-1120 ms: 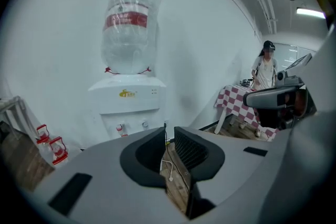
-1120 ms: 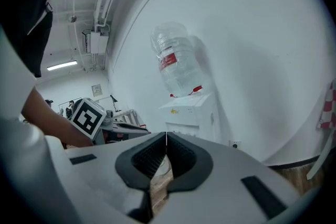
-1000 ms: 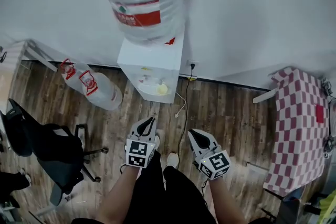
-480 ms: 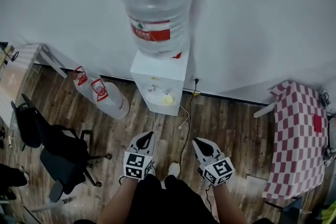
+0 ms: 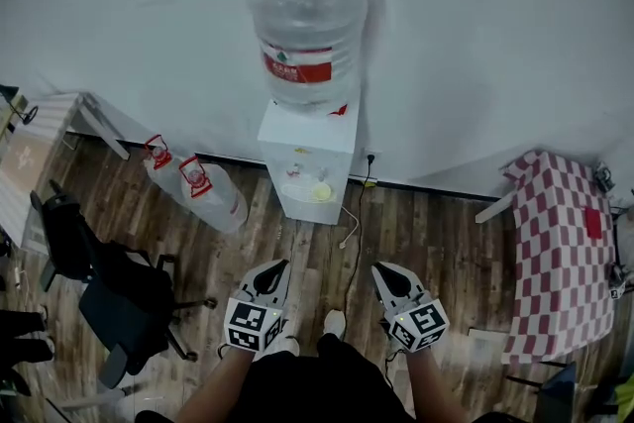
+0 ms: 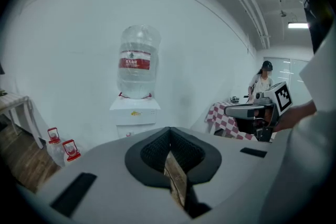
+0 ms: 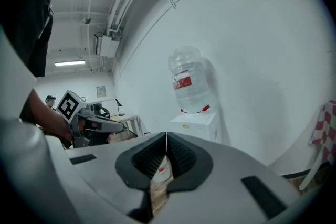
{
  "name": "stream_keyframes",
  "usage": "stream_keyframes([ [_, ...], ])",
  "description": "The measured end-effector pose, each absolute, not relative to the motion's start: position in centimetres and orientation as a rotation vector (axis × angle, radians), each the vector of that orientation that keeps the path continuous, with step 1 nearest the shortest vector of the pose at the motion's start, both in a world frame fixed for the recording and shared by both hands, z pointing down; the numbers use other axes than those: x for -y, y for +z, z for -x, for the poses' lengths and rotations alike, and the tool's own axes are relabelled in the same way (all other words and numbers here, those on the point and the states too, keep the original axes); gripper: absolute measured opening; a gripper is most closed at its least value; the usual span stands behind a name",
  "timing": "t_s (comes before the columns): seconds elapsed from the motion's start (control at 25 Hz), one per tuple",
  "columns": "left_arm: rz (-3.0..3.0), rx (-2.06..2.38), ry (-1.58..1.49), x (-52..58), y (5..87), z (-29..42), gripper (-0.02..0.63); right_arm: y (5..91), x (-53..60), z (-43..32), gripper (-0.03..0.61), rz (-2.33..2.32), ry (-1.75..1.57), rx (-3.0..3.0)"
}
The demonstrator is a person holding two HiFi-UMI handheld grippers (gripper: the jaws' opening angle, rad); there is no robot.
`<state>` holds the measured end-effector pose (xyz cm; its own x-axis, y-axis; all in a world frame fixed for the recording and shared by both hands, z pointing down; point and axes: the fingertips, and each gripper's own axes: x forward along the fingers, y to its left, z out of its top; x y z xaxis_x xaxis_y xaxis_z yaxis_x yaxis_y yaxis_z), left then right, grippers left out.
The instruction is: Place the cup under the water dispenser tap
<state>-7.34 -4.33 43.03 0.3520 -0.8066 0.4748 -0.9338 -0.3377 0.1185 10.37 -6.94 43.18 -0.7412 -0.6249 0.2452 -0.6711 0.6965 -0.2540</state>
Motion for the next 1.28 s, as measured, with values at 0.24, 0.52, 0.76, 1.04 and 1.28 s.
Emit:
stream_keyframes([
  [0.24,-2.322,1.532,0.416,1.3,40.7,9.6,0.014,41.4,3.4,-9.3,0.021,-1.139,0.473,2.747],
  [0.52,-2.33,1.495,0.369,-3.7,40.5,12.7,0.014,39.5,-2.0,-8.0,0.021,-1.218,0.462,2.727],
  [0.76,-2.383,1.445,0.349,-7.6,40.5,13.6,0.014,39.1,-7.0,-7.8,0.021,-1.324,0.467,2.705],
  [1.04,-2.428,1.449,0.368,-8.9,39.4,13.5,0.014,38.3,-9.5,-7.5,0.021,-1.347,0.417,2.691],
  [1.28,-2.406,1.505,0.317,-8.0,38.1,12.8,0.014,37.0,-7.5,-8.7,0.021,-1.324,0.392,2.735],
])
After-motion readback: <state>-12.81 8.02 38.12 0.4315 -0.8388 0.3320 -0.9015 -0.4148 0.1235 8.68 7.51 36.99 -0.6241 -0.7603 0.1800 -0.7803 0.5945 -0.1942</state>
